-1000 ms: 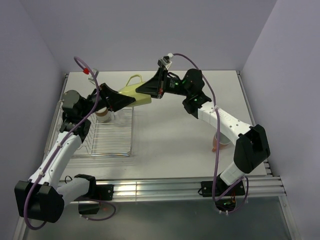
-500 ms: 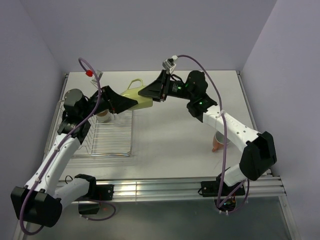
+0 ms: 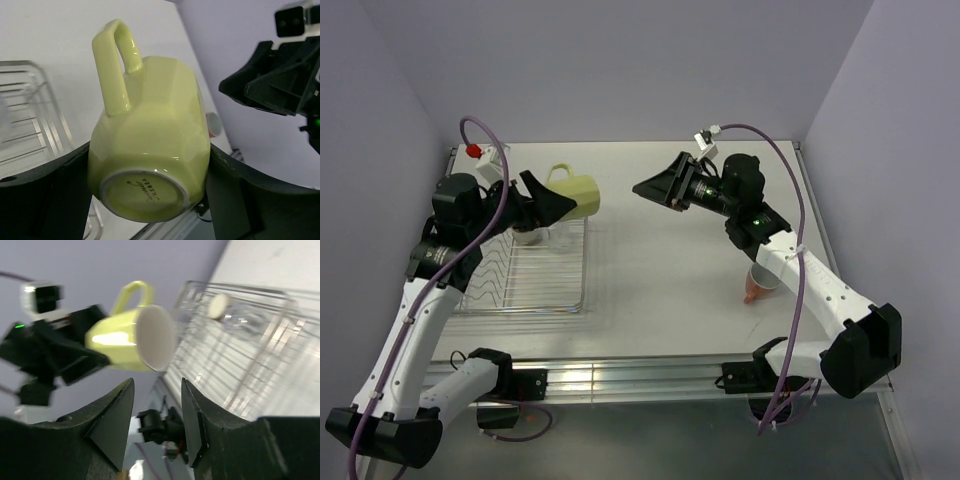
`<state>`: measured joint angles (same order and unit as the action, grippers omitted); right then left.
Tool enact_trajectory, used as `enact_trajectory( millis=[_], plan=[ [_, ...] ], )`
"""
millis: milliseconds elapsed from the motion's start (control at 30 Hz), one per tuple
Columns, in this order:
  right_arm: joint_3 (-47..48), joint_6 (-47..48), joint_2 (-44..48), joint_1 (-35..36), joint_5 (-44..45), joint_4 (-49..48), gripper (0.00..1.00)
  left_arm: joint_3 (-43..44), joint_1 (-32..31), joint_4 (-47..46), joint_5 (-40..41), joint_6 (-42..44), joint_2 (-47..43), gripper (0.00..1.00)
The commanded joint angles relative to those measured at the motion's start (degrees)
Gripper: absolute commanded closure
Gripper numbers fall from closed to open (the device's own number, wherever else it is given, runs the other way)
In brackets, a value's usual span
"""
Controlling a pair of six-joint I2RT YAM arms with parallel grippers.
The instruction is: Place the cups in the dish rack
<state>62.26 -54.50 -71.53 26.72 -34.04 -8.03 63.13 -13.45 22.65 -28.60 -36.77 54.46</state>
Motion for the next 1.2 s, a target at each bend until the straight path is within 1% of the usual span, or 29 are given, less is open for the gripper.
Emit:
enact_trajectory(
  millis=[0,33,67,133,167,267,300,400,700,1167],
  plan=[
    [-1.52,6.32,2.0,-1.4,5.64,5.92,0.5,8.66,0.27,12.12,13.72,6.71,-2.6,1.0],
    [-1.61,6.95,2.18,-1.76,6.44,6.53,0.5,9.46,0.18,14.41,15.92,7.59,-2.51,1.0],
    [-1.7,7.47,2.36,-1.76,7.23,7.58,0.5,10.16,0.18,18.79,20.12,7.94,-1.99,1.0],
    [-1.62,8.97,2.45,-1.85,8.81,8.99,0.5,11.74,0.18,22.59,23.75,8.99,-1.55,1.0],
    [-1.44,9.58,2.27,-1.85,9.17,9.87,0.5,11.92,0.27,25.65,27.25,9.35,-0.94,1.0],
    [-0.56,11.6,1.57,-1.85,10.75,12.41,0.5,12.45,0.18,29.54,32.01,10.23,0.47,1.0],
    [0.05,12.74,1.39,-1.85,11.19,13.04,0.5,12.28,0.18,31.12,34.99,10.41,0.74,1.0],
    [1.02,14.42,0.78,-1.76,11.98,15.06,0.5,11.05,0.18,32.89,38.87,11.02,2.23,1.0],
    [1.64,15.13,0.16,-1.93,10.84,16.29,0.5,5.69,0.18,31.14,42.4,11.28,7.68,1.0],
    [1.72,15.39,-0.72,-1.93,10.49,16.47,0.51,2.78,0.18,29.29,43.1,13.13,15.67,1.0]
  ],
)
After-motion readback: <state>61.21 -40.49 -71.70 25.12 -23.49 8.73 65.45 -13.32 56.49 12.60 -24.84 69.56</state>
